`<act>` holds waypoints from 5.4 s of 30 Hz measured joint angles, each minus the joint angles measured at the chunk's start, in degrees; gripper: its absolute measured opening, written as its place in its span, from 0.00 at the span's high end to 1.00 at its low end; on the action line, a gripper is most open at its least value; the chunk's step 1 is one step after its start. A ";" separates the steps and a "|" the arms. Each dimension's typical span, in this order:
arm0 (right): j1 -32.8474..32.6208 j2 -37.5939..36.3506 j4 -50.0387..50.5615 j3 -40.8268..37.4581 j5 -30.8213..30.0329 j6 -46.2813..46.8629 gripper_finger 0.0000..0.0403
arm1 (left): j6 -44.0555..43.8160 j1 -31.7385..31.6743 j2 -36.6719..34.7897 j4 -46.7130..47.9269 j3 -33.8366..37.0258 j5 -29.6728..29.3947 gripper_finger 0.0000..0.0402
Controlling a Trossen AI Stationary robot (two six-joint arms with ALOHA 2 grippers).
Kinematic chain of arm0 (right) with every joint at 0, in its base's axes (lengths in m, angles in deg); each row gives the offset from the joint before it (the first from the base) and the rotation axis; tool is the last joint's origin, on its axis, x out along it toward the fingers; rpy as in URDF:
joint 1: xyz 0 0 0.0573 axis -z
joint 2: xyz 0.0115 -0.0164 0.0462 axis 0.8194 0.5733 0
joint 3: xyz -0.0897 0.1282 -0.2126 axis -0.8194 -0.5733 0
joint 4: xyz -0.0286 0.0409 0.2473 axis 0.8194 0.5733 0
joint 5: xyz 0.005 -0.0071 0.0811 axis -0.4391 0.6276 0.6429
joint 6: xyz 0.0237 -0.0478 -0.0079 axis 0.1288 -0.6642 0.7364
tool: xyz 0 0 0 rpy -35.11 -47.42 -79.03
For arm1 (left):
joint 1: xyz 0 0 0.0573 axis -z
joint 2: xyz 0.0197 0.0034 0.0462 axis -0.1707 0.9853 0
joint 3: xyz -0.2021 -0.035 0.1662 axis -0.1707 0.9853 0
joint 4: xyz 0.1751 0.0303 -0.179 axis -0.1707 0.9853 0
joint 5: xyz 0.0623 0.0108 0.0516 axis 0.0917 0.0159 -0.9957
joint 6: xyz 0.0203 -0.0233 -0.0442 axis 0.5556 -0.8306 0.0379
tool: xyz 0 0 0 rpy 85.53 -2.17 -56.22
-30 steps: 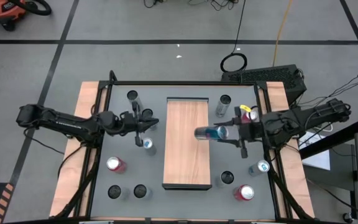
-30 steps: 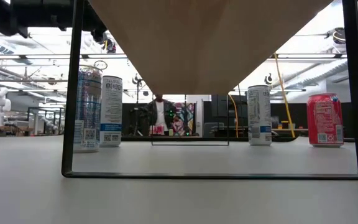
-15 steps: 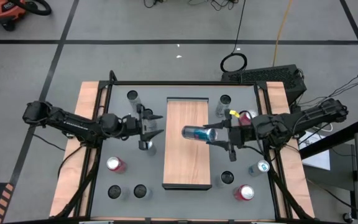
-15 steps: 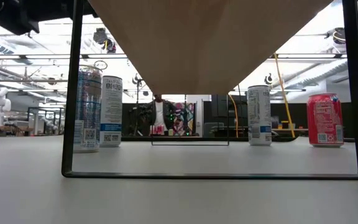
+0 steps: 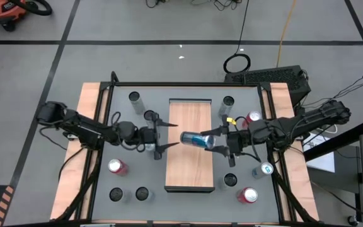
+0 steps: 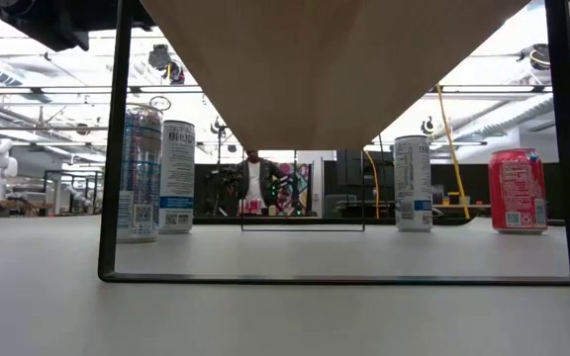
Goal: Place canned beverage on shelf
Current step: Put the middle right blue soda can on the shelf
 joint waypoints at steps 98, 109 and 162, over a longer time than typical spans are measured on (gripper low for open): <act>2.27 6.77 -12.22 0.04 1.81 -4.09 0.57 | 3.48 -4.42 4.61 -7.52 -0.05 13.96 0.30; 2.32 6.80 -12.81 -0.02 1.79 -3.04 0.57 | 3.43 -4.39 4.55 -7.08 -0.20 13.85 0.26; 2.14 11.35 -24.22 0.04 15.26 -1.35 0.30 | -30.20 -4.26 4.55 -9.15 -0.14 28.71 0.43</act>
